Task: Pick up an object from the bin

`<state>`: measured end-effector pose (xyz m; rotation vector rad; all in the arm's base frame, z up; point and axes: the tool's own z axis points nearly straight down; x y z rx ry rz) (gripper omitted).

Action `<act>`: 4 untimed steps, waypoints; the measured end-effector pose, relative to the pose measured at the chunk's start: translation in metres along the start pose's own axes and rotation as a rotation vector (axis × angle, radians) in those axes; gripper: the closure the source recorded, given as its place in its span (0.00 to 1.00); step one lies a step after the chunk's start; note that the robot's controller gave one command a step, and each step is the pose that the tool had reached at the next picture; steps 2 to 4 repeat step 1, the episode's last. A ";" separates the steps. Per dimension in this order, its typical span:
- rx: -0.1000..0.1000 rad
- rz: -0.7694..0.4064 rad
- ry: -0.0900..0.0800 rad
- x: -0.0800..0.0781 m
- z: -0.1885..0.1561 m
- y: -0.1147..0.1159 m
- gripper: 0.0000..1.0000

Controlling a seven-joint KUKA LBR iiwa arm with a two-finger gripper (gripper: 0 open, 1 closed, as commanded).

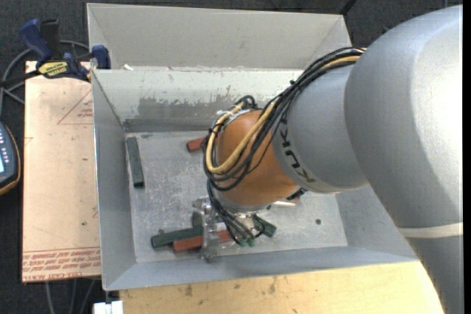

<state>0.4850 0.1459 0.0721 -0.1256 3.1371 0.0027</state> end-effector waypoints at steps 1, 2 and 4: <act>0.000 -0.092 -0.010 -0.037 -0.158 -0.019 1.00; 0.000 -0.092 -0.010 -0.037 -0.158 -0.019 1.00; 0.000 -0.092 -0.010 -0.037 -0.158 -0.019 1.00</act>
Offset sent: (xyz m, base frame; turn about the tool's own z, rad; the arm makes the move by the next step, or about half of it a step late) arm 0.0352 -0.0162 0.1541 -0.0941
